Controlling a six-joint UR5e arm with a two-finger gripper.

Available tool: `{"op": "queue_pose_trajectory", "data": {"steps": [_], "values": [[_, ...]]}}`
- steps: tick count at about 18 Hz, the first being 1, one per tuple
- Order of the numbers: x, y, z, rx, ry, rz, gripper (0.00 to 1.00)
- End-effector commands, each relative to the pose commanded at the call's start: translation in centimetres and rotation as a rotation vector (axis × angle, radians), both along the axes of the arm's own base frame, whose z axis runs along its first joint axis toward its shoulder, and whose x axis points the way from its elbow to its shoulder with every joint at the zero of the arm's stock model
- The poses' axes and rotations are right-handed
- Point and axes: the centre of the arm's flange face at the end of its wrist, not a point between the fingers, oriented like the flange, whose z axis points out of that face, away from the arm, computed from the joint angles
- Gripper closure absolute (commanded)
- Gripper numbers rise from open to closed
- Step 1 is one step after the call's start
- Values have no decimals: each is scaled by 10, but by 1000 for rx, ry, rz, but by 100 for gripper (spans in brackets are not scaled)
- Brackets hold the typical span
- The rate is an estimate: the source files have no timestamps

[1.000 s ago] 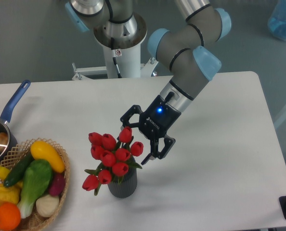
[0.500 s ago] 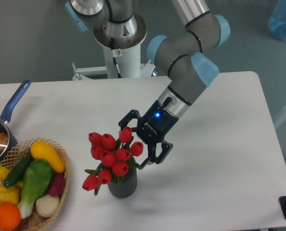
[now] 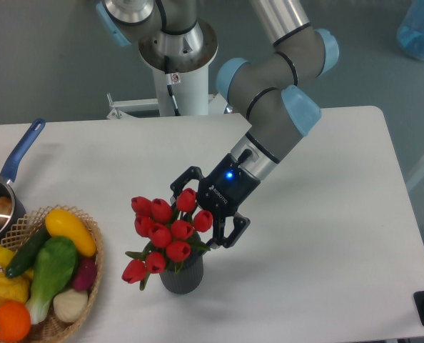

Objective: Pick up the flowers from the vase
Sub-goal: 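Lower the open gripper around the tulip stems below the flower heads, then close the gripper on the tulip stems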

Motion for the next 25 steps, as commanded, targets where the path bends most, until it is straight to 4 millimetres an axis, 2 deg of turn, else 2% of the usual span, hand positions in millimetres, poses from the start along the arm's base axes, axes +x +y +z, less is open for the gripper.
{"op": "queue_pose_trajectory", "data": {"steps": [16,24,25], "values": [[1,9,-7,104,-71,-22,0],[0,9,-7,111,-75,-21,36],[0,9,-6,112,-73,-21,38]]}}
